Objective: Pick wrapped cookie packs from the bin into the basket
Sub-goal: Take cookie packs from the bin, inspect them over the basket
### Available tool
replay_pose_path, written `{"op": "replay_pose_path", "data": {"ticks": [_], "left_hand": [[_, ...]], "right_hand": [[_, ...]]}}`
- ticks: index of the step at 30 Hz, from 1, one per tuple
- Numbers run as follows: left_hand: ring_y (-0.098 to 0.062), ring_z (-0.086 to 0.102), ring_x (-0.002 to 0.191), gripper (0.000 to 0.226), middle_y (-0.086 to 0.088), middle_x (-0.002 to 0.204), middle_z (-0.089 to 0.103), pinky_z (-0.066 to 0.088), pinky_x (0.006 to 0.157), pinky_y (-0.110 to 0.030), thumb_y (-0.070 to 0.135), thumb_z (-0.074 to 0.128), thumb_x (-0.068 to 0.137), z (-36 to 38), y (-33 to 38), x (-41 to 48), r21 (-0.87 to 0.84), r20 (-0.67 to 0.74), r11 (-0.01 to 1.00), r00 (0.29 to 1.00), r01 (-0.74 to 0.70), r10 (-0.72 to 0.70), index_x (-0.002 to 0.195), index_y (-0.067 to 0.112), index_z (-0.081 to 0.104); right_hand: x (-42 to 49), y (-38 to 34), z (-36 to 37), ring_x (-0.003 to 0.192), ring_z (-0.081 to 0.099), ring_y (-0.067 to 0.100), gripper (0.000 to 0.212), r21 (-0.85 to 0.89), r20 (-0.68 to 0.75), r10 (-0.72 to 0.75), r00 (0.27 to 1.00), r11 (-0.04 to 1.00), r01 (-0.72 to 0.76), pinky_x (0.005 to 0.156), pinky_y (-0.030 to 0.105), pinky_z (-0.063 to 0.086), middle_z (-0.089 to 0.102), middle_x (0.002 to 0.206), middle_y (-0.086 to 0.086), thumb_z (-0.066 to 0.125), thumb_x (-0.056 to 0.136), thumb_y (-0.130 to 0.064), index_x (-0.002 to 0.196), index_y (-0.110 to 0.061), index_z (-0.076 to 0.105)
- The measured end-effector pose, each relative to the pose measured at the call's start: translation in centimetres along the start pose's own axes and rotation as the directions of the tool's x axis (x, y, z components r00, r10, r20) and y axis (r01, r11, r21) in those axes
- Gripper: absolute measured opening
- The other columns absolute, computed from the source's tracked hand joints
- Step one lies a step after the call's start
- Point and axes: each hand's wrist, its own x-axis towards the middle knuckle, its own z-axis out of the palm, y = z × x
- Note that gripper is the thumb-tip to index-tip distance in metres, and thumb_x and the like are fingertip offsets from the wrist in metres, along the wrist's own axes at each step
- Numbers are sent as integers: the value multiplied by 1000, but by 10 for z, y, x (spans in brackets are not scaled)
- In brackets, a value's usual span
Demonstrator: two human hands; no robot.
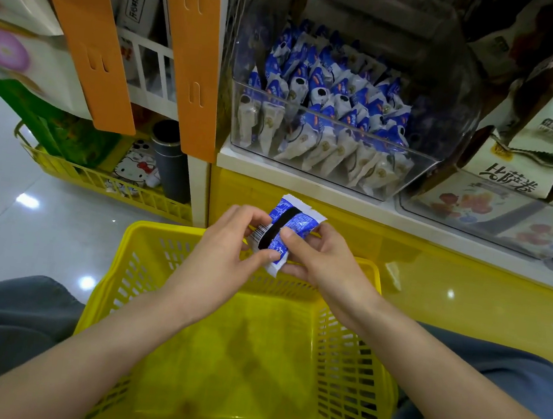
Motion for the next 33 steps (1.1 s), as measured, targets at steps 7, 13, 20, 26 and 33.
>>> {"op": "replay_pose_path", "data": {"ticks": [7, 13, 20, 26, 33], "left_hand": [[3, 51, 91, 23, 13, 102, 54, 39, 71, -4, 15, 62, 86, -3, 2, 1, -8, -13, 1000, 1000, -18, 18, 107, 22, 55], [3, 49, 91, 21, 11, 100, 54, 38, 74, -6, 19, 60, 86, -4, 1, -3, 80, 21, 994, 997, -79, 78, 106, 19, 52], [-21, 56, 88, 15, -4, 105, 59, 44, 73, -38, 16, 43, 95, -6, 9, -6, 230, 82, 972, 996, -53, 35, 109, 12, 45], [-26, 58, 83, 24, -8, 99, 61, 43, 61, -37, 27, 39, 96, -9, 12, -6, 461, 93, 880, 993, -112, 77, 110, 8, 46], [-29, 56, 73, 16, -5, 83, 57, 37, 54, -36, 25, 38, 96, -11, 8, -5, 411, 59, 910, 998, -52, 31, 103, 12, 43]], "right_hand": [[-1, 0, 1, 71, 69, 9, 26, 67, 2, -43, 999, 997, 42, 57, 22, 54, 70, 94, 6, 55, 91, -13, 114, -6, 47], [-4, 4, 3, 73, 68, 8, 29, 27, -23, -51, 998, 998, 52, 54, 19, 53, 64, 110, 13, 55, 91, -13, 116, -7, 43], [-4, 10, 9, 68, 67, 10, 36, -25, -54, -63, 997, 998, 61, 58, 26, 58, 54, 117, 19, 61, 87, -7, 114, 3, 38], [-3, 14, 8, 61, 67, 7, 30, -104, -32, -154, 988, 983, 150, 51, 22, 55, 62, 89, 0, 61, 85, -4, 102, -4, 36], [-4, 18, 11, 71, 69, 17, 30, -236, -12, -211, 977, 950, 203, 61, 32, 59, 64, 88, -2, 65, 84, -9, 89, -15, 36]]}}
